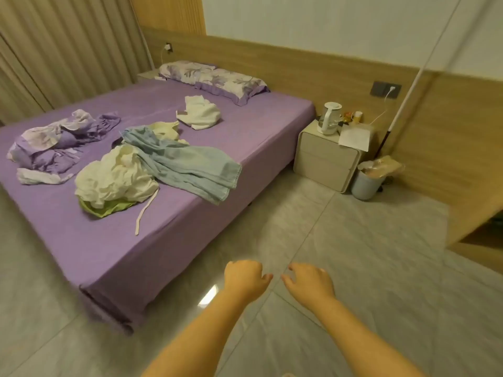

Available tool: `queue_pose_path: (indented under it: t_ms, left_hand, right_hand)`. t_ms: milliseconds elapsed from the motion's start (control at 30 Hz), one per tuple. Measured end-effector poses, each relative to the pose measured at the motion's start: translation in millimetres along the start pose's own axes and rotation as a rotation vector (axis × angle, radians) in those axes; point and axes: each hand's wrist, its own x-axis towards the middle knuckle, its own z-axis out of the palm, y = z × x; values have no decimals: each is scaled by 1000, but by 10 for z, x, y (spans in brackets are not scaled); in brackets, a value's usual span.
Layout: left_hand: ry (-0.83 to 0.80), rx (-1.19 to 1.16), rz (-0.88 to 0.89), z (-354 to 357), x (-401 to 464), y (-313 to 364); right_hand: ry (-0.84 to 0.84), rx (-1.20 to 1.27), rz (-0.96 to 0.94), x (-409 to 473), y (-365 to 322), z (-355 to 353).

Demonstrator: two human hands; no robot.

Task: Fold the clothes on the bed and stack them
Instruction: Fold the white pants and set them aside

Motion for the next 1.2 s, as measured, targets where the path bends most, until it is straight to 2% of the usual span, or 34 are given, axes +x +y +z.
queue_pose_path:
  t_ms: [133, 467, 1000, 1200]
  left_hand:
    - [20, -3, -49, -76, 276, 217]
    - [-73, 27, -120, -196, 906, 407]
    - [-154, 62, 1, -617, 2730, -8]
    - [-203, 62, 27, -781, 3297, 63]
  right_hand:
    - [-21, 12, -16, 319, 299, -70]
    - [-81, 11, -50, 1015, 716, -209]
    - [-105, -49, 36, 2632, 747, -491]
    - [-146, -33, 36, 3207, 775, -613]
